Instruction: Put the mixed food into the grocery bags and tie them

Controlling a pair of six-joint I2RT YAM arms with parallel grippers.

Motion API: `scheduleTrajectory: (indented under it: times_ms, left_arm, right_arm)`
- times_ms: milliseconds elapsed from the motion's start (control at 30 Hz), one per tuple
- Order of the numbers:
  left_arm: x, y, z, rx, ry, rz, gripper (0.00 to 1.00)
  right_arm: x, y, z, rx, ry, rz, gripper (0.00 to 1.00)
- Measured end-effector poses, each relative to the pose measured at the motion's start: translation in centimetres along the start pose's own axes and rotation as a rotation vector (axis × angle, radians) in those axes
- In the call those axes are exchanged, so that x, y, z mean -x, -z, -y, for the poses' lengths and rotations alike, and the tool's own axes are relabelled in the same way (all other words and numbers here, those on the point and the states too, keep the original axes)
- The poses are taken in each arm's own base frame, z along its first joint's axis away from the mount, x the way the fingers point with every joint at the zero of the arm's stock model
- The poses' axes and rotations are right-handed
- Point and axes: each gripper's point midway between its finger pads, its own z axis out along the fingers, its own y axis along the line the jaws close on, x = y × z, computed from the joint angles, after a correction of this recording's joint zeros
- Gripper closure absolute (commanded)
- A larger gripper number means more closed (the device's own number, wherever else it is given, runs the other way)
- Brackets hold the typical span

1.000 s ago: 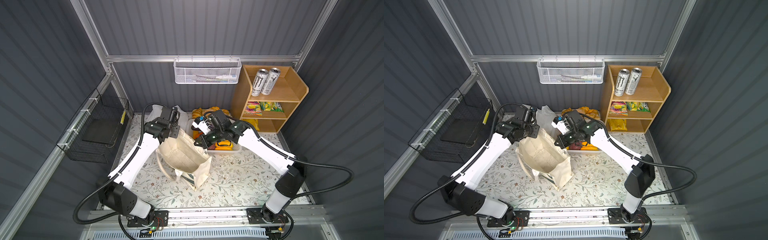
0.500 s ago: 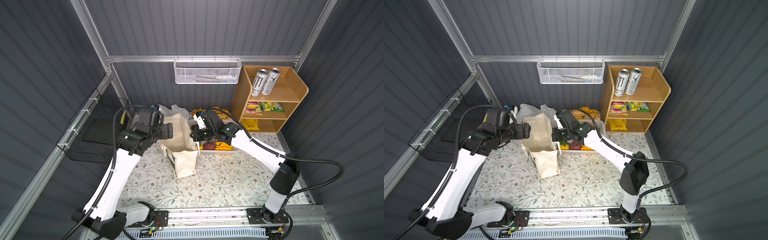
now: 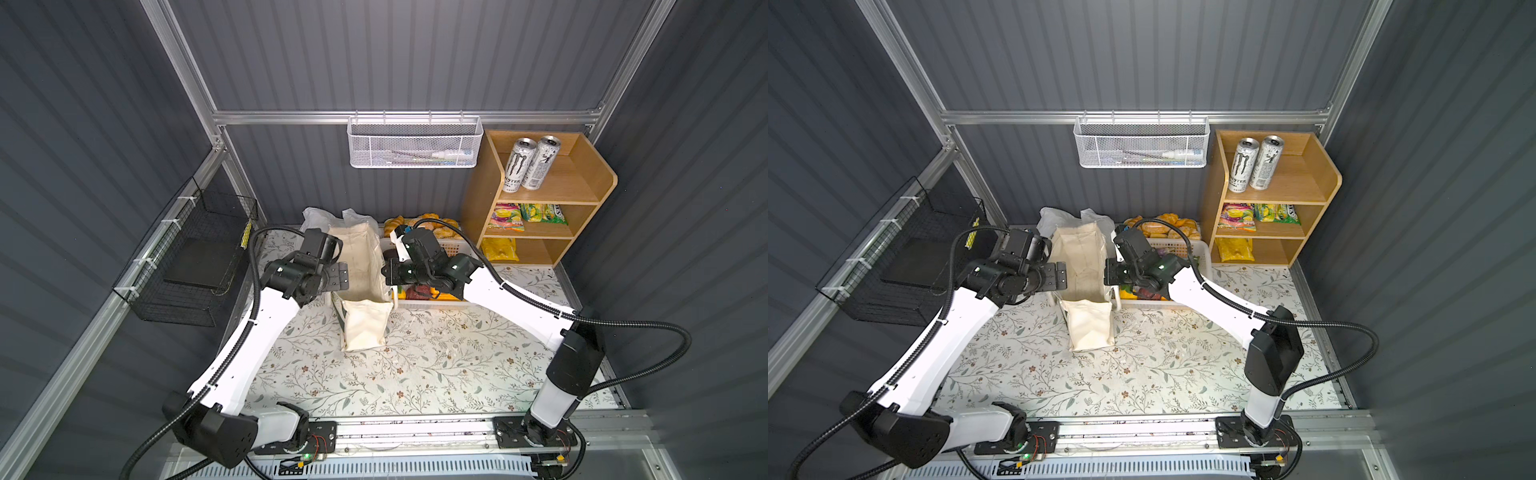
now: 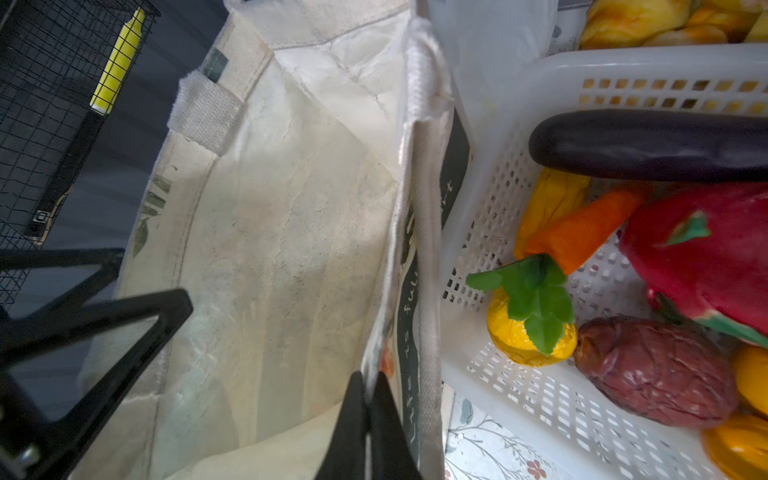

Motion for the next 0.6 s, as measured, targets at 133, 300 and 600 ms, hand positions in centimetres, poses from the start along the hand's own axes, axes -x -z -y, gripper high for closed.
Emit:
scheduleTrajectory:
  times_ms: [133,300,600]
  left_arm:
    - [0.9,-1.5,0.5,0.019,-0.014,0.009,0.69]
    - [1.0,-1.4,-0.3,0.063,-0.036,0.024,1.0]
    - [-0.4,-0.4,-1.2,0.055,-0.055,0.034,1.0]
  right_arm:
    - [-0.2,0.2,-0.2,-0.007,0.002,0.013,1.0]
    - [-0.9,1.8,1.7,-0.092,-0.023,0.06,1.0]
    - [-0.9,3.5,2.9,-0.132,-0.053,0.099,0.63]
